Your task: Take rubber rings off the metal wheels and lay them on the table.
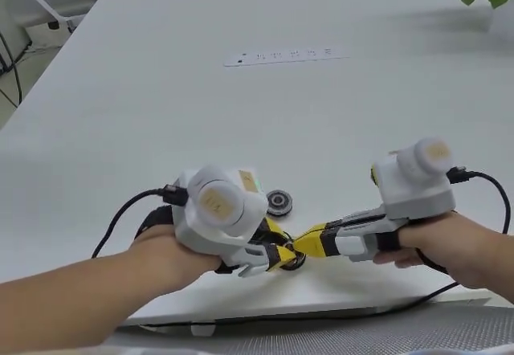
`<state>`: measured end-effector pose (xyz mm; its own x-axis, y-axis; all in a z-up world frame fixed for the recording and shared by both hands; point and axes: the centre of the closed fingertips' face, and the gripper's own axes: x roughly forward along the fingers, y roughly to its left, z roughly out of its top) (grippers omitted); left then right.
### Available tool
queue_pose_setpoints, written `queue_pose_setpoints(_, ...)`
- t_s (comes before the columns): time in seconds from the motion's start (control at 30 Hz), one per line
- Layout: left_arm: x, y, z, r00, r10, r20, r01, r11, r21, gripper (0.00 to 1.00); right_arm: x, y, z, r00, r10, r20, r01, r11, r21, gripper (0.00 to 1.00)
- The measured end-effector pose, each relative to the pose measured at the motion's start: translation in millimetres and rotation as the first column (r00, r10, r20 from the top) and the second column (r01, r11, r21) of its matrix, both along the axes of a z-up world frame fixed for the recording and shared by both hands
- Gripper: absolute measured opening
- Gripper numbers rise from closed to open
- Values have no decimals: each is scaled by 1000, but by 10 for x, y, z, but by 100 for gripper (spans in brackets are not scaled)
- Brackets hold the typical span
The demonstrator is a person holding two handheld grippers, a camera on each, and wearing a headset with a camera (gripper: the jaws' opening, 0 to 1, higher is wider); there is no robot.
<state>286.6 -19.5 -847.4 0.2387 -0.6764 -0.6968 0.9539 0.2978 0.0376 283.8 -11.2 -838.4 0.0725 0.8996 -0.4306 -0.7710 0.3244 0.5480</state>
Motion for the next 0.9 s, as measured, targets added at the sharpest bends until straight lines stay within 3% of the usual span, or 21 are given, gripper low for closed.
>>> queue_pose_setpoints(0.23, -3, -11, 6, 1000, -11, -2, 11, 1000, -5, 13, -31, 6, -3, 1000, 4, 9, -4, 1000, -11, 0)
queue_pose_setpoints(0.43, -24, -17, 12, 999, -2, -35, 1, 1000, -17, 16, -31, 6, 8, 1000, 4, 10, -4, 1000, -7, 0)
queue_pose_setpoints(0.53, -38, -16, 22, 999, -6, -34, 6, 1000, -15, 18, -22, 0, 6, 1000, 4, 8, -4, 1000, -4, 0)
queue_pose_setpoints(0.9, -85, 5, 158, 998, 5, -66, -9, 998, -57, 22, -10, -9, 35, 1000, 0, 4, 0, 1000, 10, 0)
